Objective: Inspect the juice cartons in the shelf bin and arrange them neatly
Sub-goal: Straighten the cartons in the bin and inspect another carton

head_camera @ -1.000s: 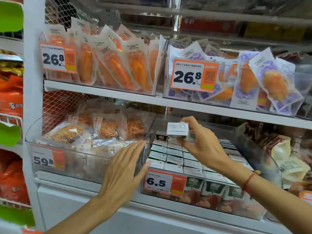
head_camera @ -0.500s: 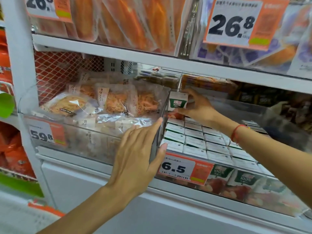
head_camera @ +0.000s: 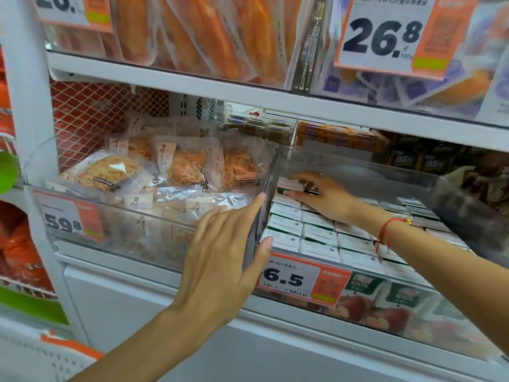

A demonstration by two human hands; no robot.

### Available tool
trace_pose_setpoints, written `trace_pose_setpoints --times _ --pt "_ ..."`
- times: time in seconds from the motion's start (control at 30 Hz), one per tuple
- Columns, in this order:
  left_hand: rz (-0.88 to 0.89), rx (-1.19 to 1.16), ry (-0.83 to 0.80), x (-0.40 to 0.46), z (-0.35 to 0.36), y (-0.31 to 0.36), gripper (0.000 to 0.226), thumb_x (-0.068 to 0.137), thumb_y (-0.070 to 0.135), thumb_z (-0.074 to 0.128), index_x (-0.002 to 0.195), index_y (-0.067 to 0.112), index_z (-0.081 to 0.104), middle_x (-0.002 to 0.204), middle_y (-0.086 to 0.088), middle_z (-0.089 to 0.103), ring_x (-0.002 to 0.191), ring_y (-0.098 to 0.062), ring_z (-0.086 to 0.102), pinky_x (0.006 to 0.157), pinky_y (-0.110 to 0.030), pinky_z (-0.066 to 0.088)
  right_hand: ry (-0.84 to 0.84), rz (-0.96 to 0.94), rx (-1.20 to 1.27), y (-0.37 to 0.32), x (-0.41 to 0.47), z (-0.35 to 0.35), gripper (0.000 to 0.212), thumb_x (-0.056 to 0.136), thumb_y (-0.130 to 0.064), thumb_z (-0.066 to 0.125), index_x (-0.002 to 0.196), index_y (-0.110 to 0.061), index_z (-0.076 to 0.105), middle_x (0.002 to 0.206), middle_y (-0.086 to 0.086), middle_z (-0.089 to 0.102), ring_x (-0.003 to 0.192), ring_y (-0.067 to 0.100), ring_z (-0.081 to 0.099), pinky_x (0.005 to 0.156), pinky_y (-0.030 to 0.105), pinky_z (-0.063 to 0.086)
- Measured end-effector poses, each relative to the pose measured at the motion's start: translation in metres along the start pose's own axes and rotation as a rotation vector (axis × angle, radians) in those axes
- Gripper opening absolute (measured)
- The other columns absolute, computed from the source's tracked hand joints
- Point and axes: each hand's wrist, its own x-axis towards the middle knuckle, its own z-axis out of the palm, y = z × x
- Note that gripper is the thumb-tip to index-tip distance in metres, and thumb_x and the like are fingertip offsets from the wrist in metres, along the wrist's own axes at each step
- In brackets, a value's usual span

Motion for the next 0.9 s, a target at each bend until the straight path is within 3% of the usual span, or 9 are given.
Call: trace_pose_setpoints --times 0.13,0.27,0.33,0.5,0.63,0.73,0.9 --pt "-0.001 0.004 -0.016 0.001 -0.001 -0.001 0.055 0.100 0.045 0.032 0.149 0.019 0.036 0.127 0.006 0.061 0.117 -0.008 0.045 0.112 -0.026 0.018 -0.039 -0.047 -0.051 0.002 -0.002 0.003 0.027 0.101 -0.029 0.049 0.126 -0.027 0.060 0.131 0.002 0.059 0.117 0.020 0.053 0.102 0.031 0.040" --pt "-0.005 0.007 -0.031 0.000 -0.001 0.000 0.056 0.100 0.046 0.031 0.149 0.020 0.035 0.129 0.006 0.061 0.118 -0.009 0.045 0.113 -0.027 0.019 -0.001 -0.048 -0.074 0.007 0.004 0.000 0.024 0.100 -0.029 0.052 0.120 -0.029 0.066 0.125 -0.002 0.055 0.118 0.018 0.049 0.103 0.027 0.035" --pt "-0.007 0.006 -0.032 0.000 -0.002 0.000 0.056 0.100 0.046 0.031 0.149 0.020 0.035 0.129 0.006 0.061 0.118 -0.009 0.045 0.112 -0.027 0.020 -0.008 -0.013 -0.068 0.009 0.013 -0.002 0.026 0.099 -0.029 0.054 0.123 -0.030 0.062 0.132 -0.002 0.054 0.123 0.020 0.049 0.105 0.031 0.037" --pt "0.017 -0.003 -0.021 0.001 -0.004 -0.001 0.055 0.100 0.047 0.032 0.149 0.021 0.035 0.126 0.009 0.061 0.116 -0.005 0.044 0.109 -0.026 0.022 -0.161 0.095 -0.118 0.006 0.043 -0.009 0.043 0.097 -0.030 0.056 0.139 -0.021 0.048 0.141 0.005 0.051 0.127 0.022 0.049 0.102 0.028 0.036" --pt "0.026 -0.009 0.002 0.003 -0.004 0.000 0.055 0.099 0.046 0.032 0.148 0.022 0.036 0.125 0.011 0.060 0.118 -0.004 0.044 0.108 -0.029 0.025 -0.302 0.187 -0.182 -0.001 0.064 -0.013 0.040 0.098 -0.024 0.054 0.133 -0.005 0.054 0.138 0.014 0.054 0.124 0.029 0.052 0.096 0.028 0.041" --pt "0.024 -0.005 -0.008 0.003 -0.003 0.000 0.055 0.099 0.046 0.032 0.148 0.022 0.036 0.125 0.009 0.061 0.117 -0.006 0.045 0.108 -0.029 0.025 -0.328 0.216 -0.154 -0.001 0.071 -0.014 0.039 0.097 -0.027 0.057 0.130 -0.006 0.057 0.135 0.014 0.057 0.122 0.027 0.054 0.080 0.020 0.039" --pt "0.006 -0.005 -0.040 0.002 -0.004 0.001 0.054 0.100 0.045 0.032 0.148 0.021 0.037 0.125 0.010 0.060 0.116 -0.006 0.046 0.110 -0.026 0.021 -0.354 0.159 -0.213 0.003 0.075 -0.013 0.045 0.098 -0.035 0.053 0.138 -0.014 0.051 0.144 0.006 0.051 0.129 0.024 0.049 0.101 0.029 0.034"
